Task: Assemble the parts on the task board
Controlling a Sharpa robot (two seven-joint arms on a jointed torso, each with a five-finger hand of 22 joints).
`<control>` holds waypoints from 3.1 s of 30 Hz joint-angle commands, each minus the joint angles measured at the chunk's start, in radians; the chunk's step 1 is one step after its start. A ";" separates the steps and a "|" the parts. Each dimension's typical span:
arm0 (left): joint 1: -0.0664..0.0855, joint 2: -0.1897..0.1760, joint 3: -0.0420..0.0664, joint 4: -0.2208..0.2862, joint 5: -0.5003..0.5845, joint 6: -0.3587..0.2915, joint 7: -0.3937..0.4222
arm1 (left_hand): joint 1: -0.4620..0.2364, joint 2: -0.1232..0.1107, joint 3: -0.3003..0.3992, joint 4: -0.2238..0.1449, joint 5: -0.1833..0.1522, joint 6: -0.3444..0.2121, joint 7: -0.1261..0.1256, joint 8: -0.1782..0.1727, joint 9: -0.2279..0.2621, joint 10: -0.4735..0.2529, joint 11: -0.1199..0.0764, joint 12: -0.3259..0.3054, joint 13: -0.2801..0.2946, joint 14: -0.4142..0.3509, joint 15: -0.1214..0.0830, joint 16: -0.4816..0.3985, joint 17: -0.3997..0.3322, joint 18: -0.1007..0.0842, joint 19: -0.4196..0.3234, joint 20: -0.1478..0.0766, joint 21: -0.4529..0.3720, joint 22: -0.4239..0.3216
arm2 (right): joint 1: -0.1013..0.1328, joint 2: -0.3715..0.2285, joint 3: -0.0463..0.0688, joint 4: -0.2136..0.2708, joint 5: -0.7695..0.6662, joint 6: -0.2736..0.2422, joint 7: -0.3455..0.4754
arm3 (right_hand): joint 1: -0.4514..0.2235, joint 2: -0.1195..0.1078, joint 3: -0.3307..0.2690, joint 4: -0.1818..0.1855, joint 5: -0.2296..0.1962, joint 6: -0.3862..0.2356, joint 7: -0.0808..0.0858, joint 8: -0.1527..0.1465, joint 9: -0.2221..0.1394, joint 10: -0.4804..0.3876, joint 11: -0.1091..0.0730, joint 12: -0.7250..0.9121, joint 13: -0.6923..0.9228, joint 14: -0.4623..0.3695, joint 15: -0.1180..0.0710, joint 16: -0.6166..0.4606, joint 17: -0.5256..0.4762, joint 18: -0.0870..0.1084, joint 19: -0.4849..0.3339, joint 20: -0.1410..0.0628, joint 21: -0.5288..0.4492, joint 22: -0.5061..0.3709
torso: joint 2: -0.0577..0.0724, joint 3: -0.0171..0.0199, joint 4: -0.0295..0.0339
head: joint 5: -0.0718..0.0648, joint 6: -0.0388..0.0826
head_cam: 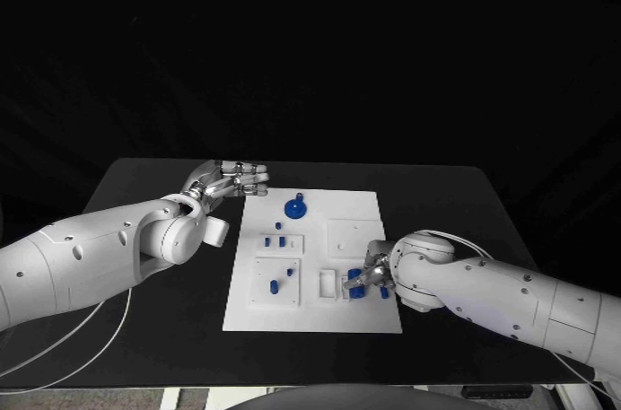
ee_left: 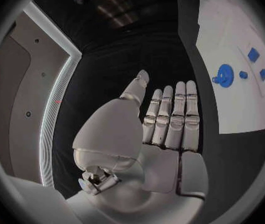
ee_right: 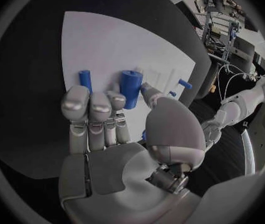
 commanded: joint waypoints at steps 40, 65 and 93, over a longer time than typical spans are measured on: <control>0.000 -0.005 -0.002 0.002 0.008 0.033 0.008 | -0.005 0.003 -0.016 -0.002 0.027 -0.016 0.002 0.003 0.001 -0.012 0.001 -0.002 0.000 -0.009 0.002 -0.004 0.000 -0.005 0.000 0.010 -0.004 -0.017 | -0.001 -0.069 0.021 0.092 0.314 -0.221 0.008 | -0.025 0.115 0.066 -0.317 0.324 0.071 -0.016 -0.006 -0.470 -0.020 -0.019 -0.023 -0.043 0.006 -0.005 -0.019 -0.020 -0.002 0.014 0.003 0.019 0.110 | 0.000 0.0026 -0.0015 | 0.023 -0.010; 0.000 0.000 -0.004 -0.001 0.013 0.042 0.014 | -0.025 -0.002 -0.156 0.088 0.003 -0.022 0.007 0.004 0.002 -0.018 0.005 -0.001 0.000 -0.013 0.005 -0.004 0.000 -0.005 0.004 0.015 -0.005 -0.049 | 0.000 0.016 0.011 0.055 0.291 -0.159 0.003 | -0.024 0.129 0.013 -0.299 0.296 0.075 -0.019 -0.006 -0.474 -0.021 -0.019 -0.022 -0.053 0.005 -0.005 -0.017 -0.014 -0.004 0.013 0.001 0.024 0.111 | 0.001 0.0029 0.0009 | 0.023 -0.012; 0.000 0.001 -0.004 -0.001 0.015 0.051 0.012 | -0.033 -0.002 -0.190 0.127 -0.006 -0.024 0.012 0.004 0.002 -0.025 0.009 -0.001 0.000 -0.019 0.008 -0.004 0.000 -0.004 0.004 0.017 -0.002 -0.064 | -0.001 0.056 -0.008 0.015 0.235 -0.114 0.019 | -0.074 0.075 -0.045 -0.147 0.067 0.079 -0.020 -0.006 -0.479 -0.017 -0.017 -0.041 -0.078 0.005 -0.004 -0.025 -0.012 -0.005 0.014 0.002 0.019 0.111 | 0.000 0.0032 -0.0007 | 0.027 -0.019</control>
